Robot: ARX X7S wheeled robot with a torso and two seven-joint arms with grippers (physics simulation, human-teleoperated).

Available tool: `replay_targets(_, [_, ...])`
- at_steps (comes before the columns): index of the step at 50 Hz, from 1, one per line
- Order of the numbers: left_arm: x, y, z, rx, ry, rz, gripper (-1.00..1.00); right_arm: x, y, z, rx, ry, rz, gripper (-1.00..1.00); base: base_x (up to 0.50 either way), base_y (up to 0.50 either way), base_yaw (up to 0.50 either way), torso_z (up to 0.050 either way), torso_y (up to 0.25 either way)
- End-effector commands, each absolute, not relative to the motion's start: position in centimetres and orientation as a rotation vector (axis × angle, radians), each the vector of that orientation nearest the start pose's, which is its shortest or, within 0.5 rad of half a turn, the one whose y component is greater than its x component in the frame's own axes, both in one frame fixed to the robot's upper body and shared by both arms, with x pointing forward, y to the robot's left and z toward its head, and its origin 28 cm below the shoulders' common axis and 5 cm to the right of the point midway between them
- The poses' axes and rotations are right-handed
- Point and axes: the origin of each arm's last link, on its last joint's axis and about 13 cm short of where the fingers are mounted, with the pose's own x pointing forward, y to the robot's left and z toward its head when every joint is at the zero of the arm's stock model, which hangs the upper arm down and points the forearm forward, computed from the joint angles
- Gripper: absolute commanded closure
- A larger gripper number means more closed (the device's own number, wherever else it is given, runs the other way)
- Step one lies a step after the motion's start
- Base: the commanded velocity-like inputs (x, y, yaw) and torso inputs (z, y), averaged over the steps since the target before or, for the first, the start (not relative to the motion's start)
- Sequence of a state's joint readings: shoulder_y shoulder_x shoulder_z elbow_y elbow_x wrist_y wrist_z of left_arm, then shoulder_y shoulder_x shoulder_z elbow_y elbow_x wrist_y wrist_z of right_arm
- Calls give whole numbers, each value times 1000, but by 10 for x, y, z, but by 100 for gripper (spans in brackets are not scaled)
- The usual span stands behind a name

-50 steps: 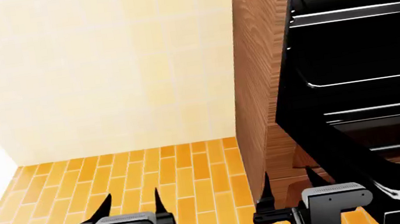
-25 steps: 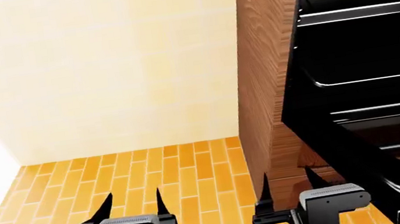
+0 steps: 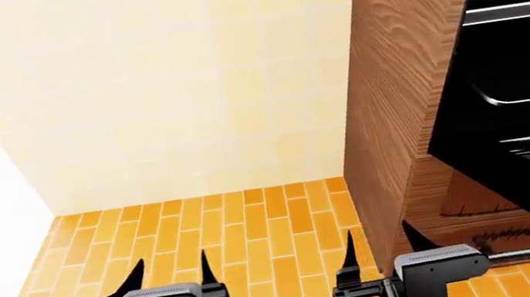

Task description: Fully slide the oven rack out.

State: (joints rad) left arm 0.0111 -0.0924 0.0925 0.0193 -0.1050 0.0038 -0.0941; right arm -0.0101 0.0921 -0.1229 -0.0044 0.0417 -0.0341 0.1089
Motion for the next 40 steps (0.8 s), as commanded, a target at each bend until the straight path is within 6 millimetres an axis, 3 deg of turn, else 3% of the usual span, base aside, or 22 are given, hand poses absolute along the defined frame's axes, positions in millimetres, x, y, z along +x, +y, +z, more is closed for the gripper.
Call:
replay_targets(1, [207, 211, 21, -52, 43, 23, -100, 207, -96, 17, -60, 20, 16, -100, 0, 0, 0, 0, 0])
replay_targets(10, [194, 215, 95, 40, 125, 61, -100, 195, -98, 84, -88, 42, -10, -100, 0, 0, 0, 0, 0])
replay_targets(21, [183, 223, 154, 37, 127, 121, -100, 175, -105, 154, -171, -13, -49, -100, 0, 0, 0, 0, 0])
replay_targets(23, [179, 226, 164, -2, 161, 58, -100, 173, -106, 164, -177, -11, -59, -100, 0, 0, 0, 0, 0])
replay_targets(26, [178, 233, 171, 4, 211, 56, -100, 174, -113, 175, -71, 9, -59, -100, 0, 0, 0, 0, 0])
replay_targets(29, [185, 255, 190, 54, 211, 235, -100, 171, -124, 196, -80, -37, -192, -100, 0, 0, 0, 0, 0])
replay_targets(32, [179, 247, 212, 97, 172, 251, -100, 163, -122, 213, -75, -50, -139, -100, 0, 0, 0, 0, 0])
replay_targets(35, [155, 241, 234, 106, 195, 28, -100, 148, -119, 229, -72, -22, 33, -100, 0, 0, 0, 0, 0])
replay_targets(40, [147, 246, 261, 144, 195, -9, -100, 141, -125, 253, -85, -39, 75, -100, 0, 0, 0, 0, 0])
